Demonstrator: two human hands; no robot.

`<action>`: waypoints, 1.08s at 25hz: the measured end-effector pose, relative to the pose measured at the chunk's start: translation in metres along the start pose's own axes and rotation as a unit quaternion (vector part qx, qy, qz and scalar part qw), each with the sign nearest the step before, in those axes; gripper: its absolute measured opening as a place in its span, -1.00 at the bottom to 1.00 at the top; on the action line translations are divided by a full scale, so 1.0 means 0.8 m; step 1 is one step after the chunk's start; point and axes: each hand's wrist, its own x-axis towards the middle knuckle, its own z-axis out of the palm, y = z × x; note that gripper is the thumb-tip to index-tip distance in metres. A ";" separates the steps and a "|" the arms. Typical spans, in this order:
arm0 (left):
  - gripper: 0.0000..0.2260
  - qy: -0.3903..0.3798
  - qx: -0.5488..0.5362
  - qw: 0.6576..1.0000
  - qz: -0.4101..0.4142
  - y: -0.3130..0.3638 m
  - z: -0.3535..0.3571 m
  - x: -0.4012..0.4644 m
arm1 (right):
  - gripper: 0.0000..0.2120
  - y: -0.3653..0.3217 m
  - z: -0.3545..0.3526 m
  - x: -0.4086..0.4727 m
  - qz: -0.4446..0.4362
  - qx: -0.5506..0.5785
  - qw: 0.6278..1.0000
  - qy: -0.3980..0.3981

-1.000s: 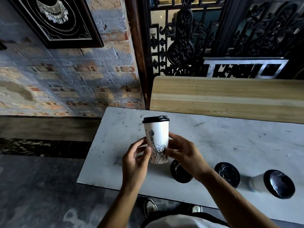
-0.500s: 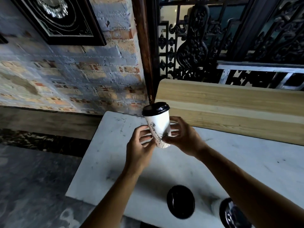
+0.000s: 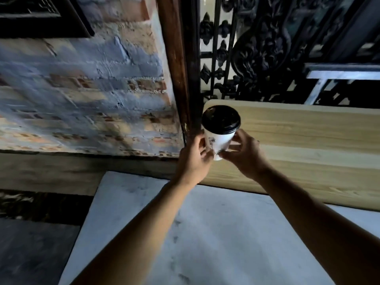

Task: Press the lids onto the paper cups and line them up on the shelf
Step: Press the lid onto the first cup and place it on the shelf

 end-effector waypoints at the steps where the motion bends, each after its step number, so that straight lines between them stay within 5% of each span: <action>1: -0.49 -0.007 -0.012 1.000 -0.007 -0.014 0.004 0.020 | -0.37 0.008 0.008 0.014 0.004 0.000 1.000 0.008; 18: -0.47 0.001 -0.026 1.000 0.001 -0.072 0.020 0.054 | -0.48 0.048 0.058 0.047 0.021 -0.055 0.997 0.049; 23: -0.28 -0.038 -0.004 0.998 -0.050 -0.057 -0.006 0.026 | -0.12 0.026 0.033 0.022 0.096 -0.080 0.992 -0.011; 27: -0.33 -0.054 0.044 0.995 -0.074 -0.040 -0.044 -0.046 | -0.24 0.001 0.000 -0.049 0.127 -0.150 0.980 -0.038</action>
